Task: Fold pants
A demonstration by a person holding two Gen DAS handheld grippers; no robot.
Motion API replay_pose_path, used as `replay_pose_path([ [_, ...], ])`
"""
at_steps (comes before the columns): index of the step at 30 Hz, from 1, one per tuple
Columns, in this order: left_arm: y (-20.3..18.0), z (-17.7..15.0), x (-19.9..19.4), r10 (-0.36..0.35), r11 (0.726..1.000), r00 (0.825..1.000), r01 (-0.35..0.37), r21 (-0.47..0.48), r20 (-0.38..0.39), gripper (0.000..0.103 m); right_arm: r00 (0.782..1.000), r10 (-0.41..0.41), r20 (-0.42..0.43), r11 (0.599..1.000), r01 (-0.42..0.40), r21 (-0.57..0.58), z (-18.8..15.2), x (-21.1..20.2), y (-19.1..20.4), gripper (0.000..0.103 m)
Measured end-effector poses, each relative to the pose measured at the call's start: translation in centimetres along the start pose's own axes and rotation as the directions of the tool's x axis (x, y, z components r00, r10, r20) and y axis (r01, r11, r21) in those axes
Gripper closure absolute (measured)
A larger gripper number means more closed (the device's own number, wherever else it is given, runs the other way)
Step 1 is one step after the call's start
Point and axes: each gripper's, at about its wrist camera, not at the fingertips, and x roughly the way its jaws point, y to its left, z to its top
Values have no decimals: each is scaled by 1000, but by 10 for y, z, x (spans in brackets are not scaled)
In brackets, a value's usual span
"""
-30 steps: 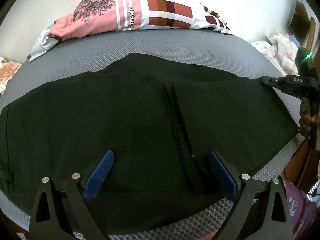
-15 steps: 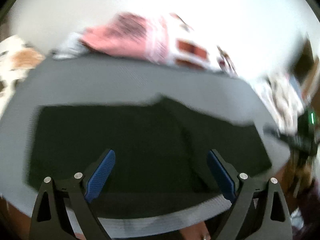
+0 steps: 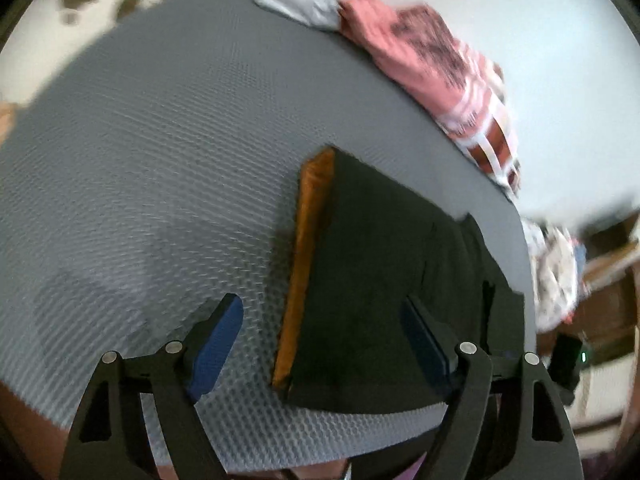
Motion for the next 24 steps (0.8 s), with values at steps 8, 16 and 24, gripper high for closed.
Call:
replay_pose_path([
  [8,-33,6,33,-34,984,991,56,169,-131,23,1000,7,-15,997,-6,75,2,1,-5,42],
  [16,-31,-1,33,-48,983,995,62,172,-85,50,1000,9,-23,998,-8,68,2,9,5,34],
  [24,-48,-12,14,40,984,999,-42,171,18,83,1000,14,-17,996,-12,87,9,11,4,29],
])
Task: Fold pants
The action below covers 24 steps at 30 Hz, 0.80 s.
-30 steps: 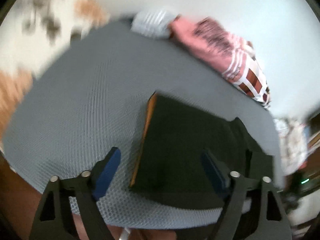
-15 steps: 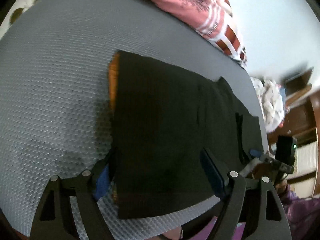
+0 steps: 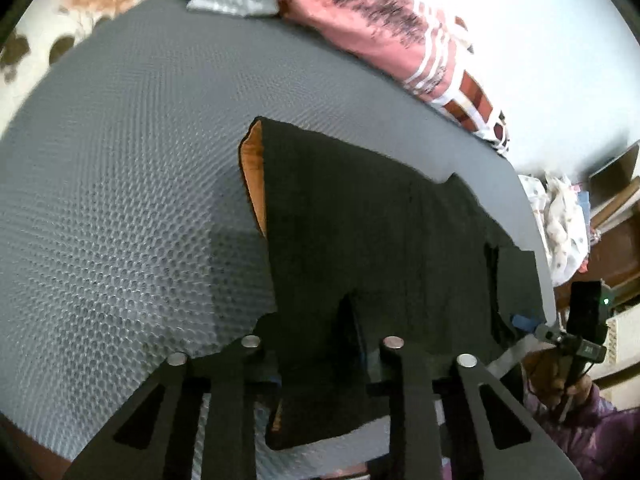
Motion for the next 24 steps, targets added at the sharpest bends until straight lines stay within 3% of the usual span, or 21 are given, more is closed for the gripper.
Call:
replay_pose_path([
  [4,-63,4,-29,-75,996,994,71,53,83,87,999,48,11,999,-48,23,6,-2,-3,28],
  [7,-134,9,-32,-195,976,977,183,121,90,87,986,157,54,982,-161,96,10,-13,-17,28],
  [9,-182,11,-21,-267,952,961,252,175,69,87,962,249,111,947,-266,182,14,-25,-36,27],
  [12,-253,15,23,-384,903,923,378,206,-10,87,911,373,177,856,-412,313,13,-34,-67,26],
  [13,-272,18,41,-416,886,909,414,209,-38,84,886,412,210,808,-462,365,11,-38,-82,26],
  [15,-304,19,70,-434,868,898,439,233,-75,76,853,451,264,750,-522,405,8,-44,-100,25],
  [16,-317,17,82,-437,858,893,449,249,-105,64,839,466,282,729,-545,415,7,-45,-107,24],
  [17,-325,17,90,-444,849,887,462,255,-130,62,825,481,295,709,-565,423,6,-47,-114,24],
  [18,-332,17,97,-470,835,868,496,238,-161,62,814,492,307,689,-580,435,6,-48,-121,24],
  [19,-333,17,99,-494,825,852,522,218,-172,56,817,487,308,683,-576,449,6,-48,-126,27],
  [20,-333,18,98,-518,815,838,544,198,-173,43,805,506,309,668,-593,449,7,-47,-128,28],
  [21,-332,19,96,-518,818,839,543,192,-165,36,787,529,317,654,-616,439,9,-47,-130,27],
  [22,-329,20,92,-515,823,844,535,190,-147,30,799,518,305,673,-601,431,11,-48,-129,24],
  [23,-324,20,85,-510,830,852,523,195,-119,30,819,497,286,706,-573,415,15,-48,-125,24],
  [24,-318,20,79,-498,839,862,507,198,-97,30,826,492,275,724,-564,397,18,-48,-123,22],
])
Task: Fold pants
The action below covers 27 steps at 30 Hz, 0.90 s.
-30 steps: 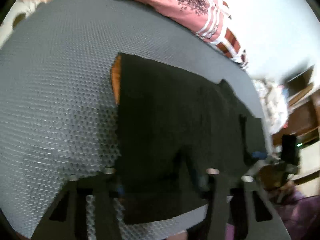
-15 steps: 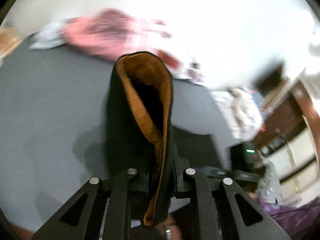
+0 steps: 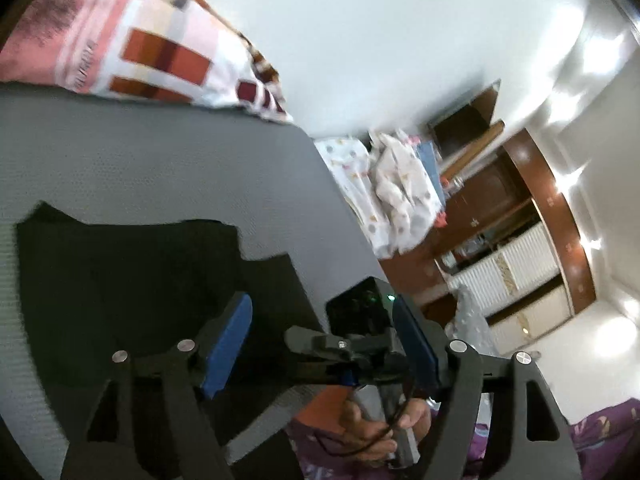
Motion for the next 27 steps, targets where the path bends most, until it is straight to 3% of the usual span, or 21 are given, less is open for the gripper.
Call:
replay_pose_path([
  [4,20,-13,-26,126,992,991,-124,-30,44,24,1000,-3,-27,1000,3,-7,7,5,3,18],
  [10,60,-56,-34,326,944,945,-326,-47,-10,24,993,-103,-64,994,100,-45,11,14,8,18],
  [12,71,-65,-34,320,943,947,-321,-82,-22,24,981,-188,-43,978,183,-97,13,14,13,30],
  [14,79,-72,-32,323,939,946,-324,-116,-27,24,955,-295,-38,947,287,-148,15,17,15,82],
  [17,76,-73,-31,322,939,946,-324,-118,-34,24,953,-300,-38,948,293,-126,19,12,12,85],
  [23,53,-64,-8,330,943,943,-331,-42,-36,24,975,-208,71,963,217,-158,12,-40,30,85],
  [27,51,-71,25,331,943,939,-333,-1,-95,24,954,-268,134,952,284,-118,13,-79,5,85],
])
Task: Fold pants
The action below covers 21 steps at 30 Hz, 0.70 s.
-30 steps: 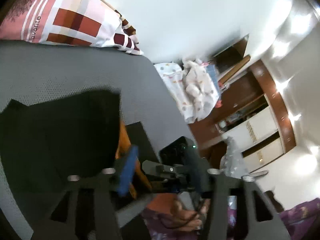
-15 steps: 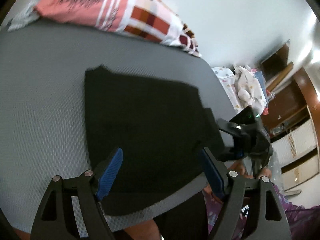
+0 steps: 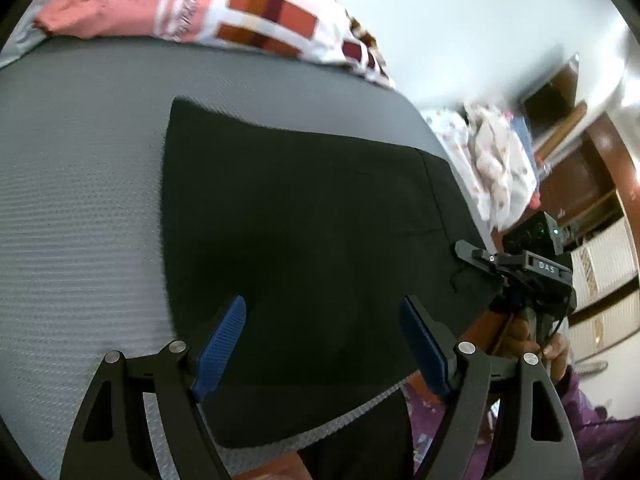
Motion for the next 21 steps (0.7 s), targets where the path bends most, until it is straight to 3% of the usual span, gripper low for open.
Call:
replay_pose_path([
  [3,-5,-4,19,-1,1000,999,2,16,-36,24,999,-24,31,998,22,62,1,-14,-36,85],
  [5,-7,-6,24,21,999,999,-20,33,-38,24,999,11,35,996,-14,88,1,-17,-46,85],
  [8,-10,-7,24,40,998,999,-38,55,-32,24,1000,4,30,998,-5,56,3,-15,-40,85],
  [14,-9,-3,16,44,999,999,-44,14,-2,23,999,30,27,997,-32,71,1,-24,-43,85],
  [17,-1,-3,23,74,997,997,-74,15,-15,23,1000,4,18,998,-5,60,-2,-27,-39,85],
  [19,1,-4,23,58,998,998,-59,15,5,23,1000,-19,8,999,19,48,-3,-26,-40,85],
  [21,1,-4,24,64,998,998,-64,28,8,23,1000,2,7,995,-2,97,-3,-24,-52,86],
])
